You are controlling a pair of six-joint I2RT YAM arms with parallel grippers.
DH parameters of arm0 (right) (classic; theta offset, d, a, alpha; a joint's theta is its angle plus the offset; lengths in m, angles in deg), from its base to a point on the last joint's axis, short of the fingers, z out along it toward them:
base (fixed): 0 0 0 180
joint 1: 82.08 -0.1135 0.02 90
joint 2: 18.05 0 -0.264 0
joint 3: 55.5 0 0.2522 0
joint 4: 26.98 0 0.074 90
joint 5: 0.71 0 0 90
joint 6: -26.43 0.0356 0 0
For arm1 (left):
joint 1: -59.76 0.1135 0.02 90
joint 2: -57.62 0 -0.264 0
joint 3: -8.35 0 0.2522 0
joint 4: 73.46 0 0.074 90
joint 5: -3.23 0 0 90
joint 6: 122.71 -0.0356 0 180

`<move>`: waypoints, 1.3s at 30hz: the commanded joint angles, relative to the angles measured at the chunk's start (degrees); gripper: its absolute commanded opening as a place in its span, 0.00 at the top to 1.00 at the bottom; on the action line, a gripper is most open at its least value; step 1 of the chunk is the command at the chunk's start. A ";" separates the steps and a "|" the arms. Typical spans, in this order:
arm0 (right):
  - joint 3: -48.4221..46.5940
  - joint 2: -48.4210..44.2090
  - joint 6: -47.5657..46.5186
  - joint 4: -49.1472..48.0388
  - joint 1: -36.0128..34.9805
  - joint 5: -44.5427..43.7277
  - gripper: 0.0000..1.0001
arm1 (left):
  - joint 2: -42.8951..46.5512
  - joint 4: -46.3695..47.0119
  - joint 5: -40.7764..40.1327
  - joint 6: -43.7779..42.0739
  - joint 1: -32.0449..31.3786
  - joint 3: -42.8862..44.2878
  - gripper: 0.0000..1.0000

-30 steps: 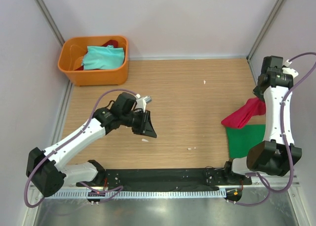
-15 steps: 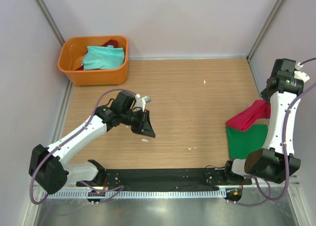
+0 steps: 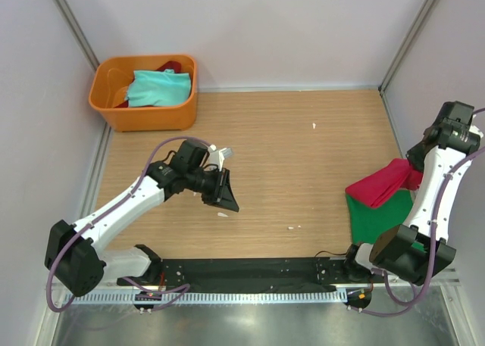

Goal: Fold and stack the t-shirts
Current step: Neatly place the folded tshirt to the corner

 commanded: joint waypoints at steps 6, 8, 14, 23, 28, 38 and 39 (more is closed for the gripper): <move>0.56 -1.12 -3.21 -0.45 3.02 7.22 0.98 | 0.14 0.40 2.46 -0.84 0.44 0.94 0.86; 0.39 -1.12 -3.21 1.03 3.11 6.70 0.98 | 0.06 0.40 2.46 -0.84 0.52 0.93 0.87; -0.67 -2.61 -3.30 3.59 3.64 5.11 0.98 | 0.41 0.48 2.90 -0.76 0.44 0.41 0.87; 1.17 -4.98 -3.56 6.23 4.96 3.88 0.98 | 0.14 1.01 4.13 -0.58 0.44 0.14 0.89; 3.19 -6.39 -3.83 6.84 5.49 4.23 0.98 | 0.06 1.01 4.57 -0.49 0.44 0.06 0.89; 9.42 -7.62 -4.53 6.06 5.57 -2.44 0.98 | 0.85 1.01 4.92 -0.49 0.52 -0.65 0.90; 10.22 -7.71 -4.53 5.88 5.57 -3.75 0.98 | 1.02 1.01 5.01 -0.49 0.44 -0.56 0.90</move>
